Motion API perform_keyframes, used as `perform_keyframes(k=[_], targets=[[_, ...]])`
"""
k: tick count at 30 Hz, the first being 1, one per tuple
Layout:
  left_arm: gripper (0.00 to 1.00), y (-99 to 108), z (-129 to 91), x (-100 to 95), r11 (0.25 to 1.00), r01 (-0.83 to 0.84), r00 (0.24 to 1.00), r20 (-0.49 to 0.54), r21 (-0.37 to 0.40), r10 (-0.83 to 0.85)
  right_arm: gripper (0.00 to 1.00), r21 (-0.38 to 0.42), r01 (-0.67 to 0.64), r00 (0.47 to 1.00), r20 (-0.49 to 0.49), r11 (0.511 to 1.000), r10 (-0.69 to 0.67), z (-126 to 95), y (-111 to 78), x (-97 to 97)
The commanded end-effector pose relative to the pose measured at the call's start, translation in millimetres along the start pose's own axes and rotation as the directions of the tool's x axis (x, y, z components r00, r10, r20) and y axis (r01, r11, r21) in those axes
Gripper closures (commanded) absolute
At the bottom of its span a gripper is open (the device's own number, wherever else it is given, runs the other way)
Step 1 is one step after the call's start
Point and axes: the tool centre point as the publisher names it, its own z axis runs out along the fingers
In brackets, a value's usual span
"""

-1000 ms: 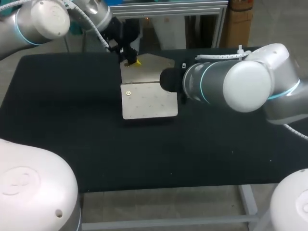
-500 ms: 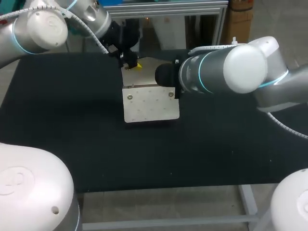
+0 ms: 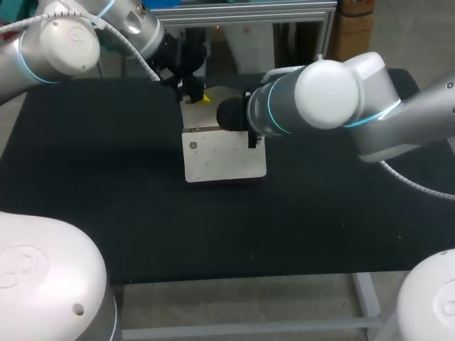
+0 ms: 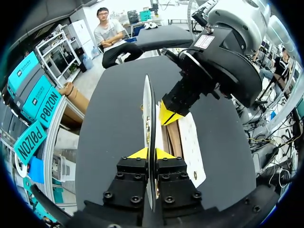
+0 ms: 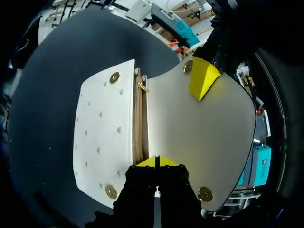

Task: Pick up the bag, open it, inspect its contents, close it, and place it on the opposite side

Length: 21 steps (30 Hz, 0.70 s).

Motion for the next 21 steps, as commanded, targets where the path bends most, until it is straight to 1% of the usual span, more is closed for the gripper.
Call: perform_keyframes(k=[1,11,21], targets=[[1.00,1.0,-1.4,0.7,1.000,0.003,1.000,0.003,0.003,-0.003,1.00,0.027,0.009,1.000,-0.024,1.000,-0.008,7.6,3.0,1.1],[1.00,3.1,1.2,2.3,1.000,0.012,1.000,0.004,0.014,-0.012,1.00,0.052,0.045,0.997,-0.059,0.998,-0.042,18.2,1.6,12.1],[1.00,4.3,0.5,1.8,0.999,0.035,0.999,0.024,0.027,-0.035,1.00,0.046,0.072,0.995,-0.077,0.996,-0.068,14.0,3.3,26.6]])
